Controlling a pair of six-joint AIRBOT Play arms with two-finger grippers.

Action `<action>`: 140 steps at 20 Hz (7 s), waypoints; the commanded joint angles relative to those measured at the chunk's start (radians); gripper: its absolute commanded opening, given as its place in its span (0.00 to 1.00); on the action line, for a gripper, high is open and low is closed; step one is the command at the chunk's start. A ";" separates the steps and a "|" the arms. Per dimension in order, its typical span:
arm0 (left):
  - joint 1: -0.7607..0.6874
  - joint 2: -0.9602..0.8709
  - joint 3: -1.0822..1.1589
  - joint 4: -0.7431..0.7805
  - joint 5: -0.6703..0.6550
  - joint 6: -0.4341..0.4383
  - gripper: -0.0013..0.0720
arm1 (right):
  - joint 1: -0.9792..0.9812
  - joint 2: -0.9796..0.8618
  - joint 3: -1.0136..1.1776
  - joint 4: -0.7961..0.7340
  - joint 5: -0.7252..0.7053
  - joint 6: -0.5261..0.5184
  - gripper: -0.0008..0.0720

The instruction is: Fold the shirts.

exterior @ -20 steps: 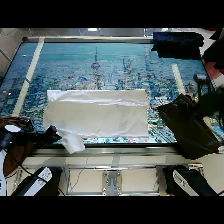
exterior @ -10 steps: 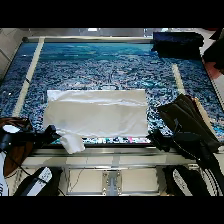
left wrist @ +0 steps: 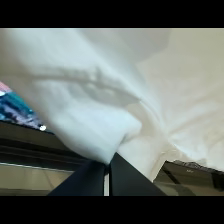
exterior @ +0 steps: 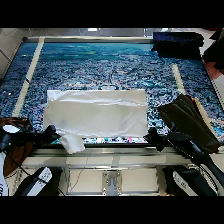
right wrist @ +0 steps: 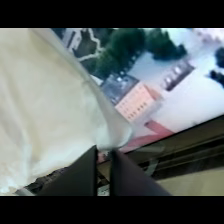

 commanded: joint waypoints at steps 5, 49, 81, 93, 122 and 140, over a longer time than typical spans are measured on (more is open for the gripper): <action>0.000 0.096 0.061 -0.008 -0.098 0.000 0.03 | 0.031 -0.005 0.206 -0.048 -0.018 -0.051 0.03; -0.367 -0.303 0.722 -0.158 0.641 0.192 0.86 | -0.130 -0.819 1.337 -0.511 -0.625 -0.357 0.60; -0.686 -0.497 0.719 -0.179 0.256 0.396 0.20 | -0.050 -0.978 1.530 -0.085 -0.854 -0.562 0.03; -1.215 -0.717 0.721 -0.385 0.606 0.395 0.03 | -0.024 -0.684 1.712 -0.102 -1.015 -0.476 0.03; -0.082 0.036 0.710 -0.148 0.192 0.276 0.03 | 0.415 -0.953 1.813 -0.753 -0.918 -0.328 0.88; -0.082 0.036 0.645 -0.148 0.187 0.276 0.03 | 0.367 -1.095 1.333 -0.054 -0.351 -0.344 0.88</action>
